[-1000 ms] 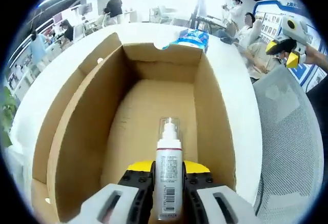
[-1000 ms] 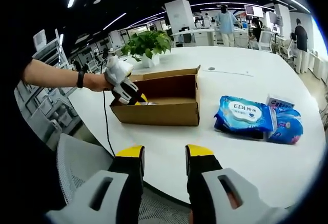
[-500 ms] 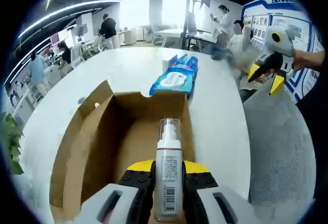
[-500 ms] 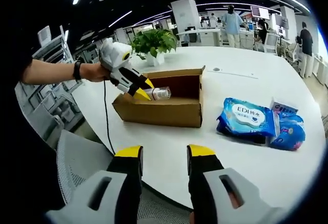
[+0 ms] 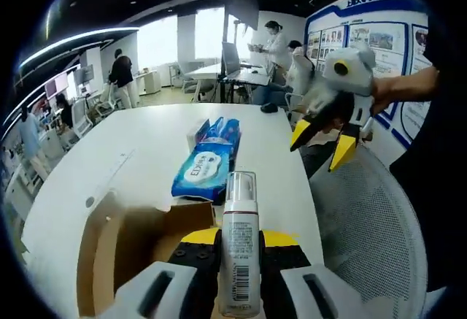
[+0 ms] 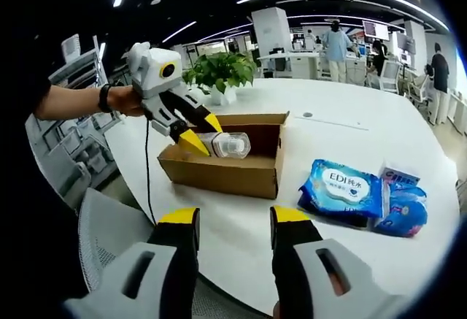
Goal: Operate the shoe box by opening the lid, removing the specified soft item, and placing it in the target area until the item is outside and the box remains undamaged.
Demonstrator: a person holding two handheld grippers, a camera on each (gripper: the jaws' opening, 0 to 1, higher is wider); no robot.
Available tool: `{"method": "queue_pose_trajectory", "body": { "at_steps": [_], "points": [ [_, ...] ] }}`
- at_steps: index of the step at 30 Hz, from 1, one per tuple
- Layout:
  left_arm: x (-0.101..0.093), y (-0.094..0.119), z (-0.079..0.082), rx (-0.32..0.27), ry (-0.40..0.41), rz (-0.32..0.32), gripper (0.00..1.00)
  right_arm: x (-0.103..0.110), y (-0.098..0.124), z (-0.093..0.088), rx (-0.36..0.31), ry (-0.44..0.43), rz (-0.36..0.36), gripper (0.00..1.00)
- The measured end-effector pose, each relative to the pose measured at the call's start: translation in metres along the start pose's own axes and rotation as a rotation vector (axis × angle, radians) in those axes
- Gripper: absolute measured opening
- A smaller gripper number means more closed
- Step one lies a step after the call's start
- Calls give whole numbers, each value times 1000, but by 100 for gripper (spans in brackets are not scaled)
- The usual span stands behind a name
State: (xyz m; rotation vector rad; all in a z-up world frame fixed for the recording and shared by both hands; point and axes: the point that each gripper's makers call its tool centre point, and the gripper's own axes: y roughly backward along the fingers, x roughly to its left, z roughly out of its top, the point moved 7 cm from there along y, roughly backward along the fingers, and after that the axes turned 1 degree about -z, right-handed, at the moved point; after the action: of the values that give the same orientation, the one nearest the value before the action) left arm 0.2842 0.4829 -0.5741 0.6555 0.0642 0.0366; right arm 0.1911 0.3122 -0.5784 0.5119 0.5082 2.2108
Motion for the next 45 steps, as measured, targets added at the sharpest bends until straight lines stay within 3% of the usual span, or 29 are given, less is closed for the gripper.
{"method": "queue_pose_trajectory", "body": {
  "at_steps": [8, 23, 27, 39, 45],
  "points": [
    [-26, -8, 28, -17, -91, -102, 20, 0, 7, 16, -39, 79, 54, 38],
    [-55, -15, 48, -48, -145, -255, 20, 16, 7, 21, -66, 183, 203, 35],
    [-59, -15, 51, -59, -155, -287, 20, 18, 10, 26, -79, 183, 258, 26],
    [-62, -14, 49, -43, -162, -355, 20, 26, 11, 23, -51, 209, 291, 20],
    [-61, -17, 46, -25, -129, -361, 22, 29, 10, 22, -46, 171, 285, 18]
  ]
}}
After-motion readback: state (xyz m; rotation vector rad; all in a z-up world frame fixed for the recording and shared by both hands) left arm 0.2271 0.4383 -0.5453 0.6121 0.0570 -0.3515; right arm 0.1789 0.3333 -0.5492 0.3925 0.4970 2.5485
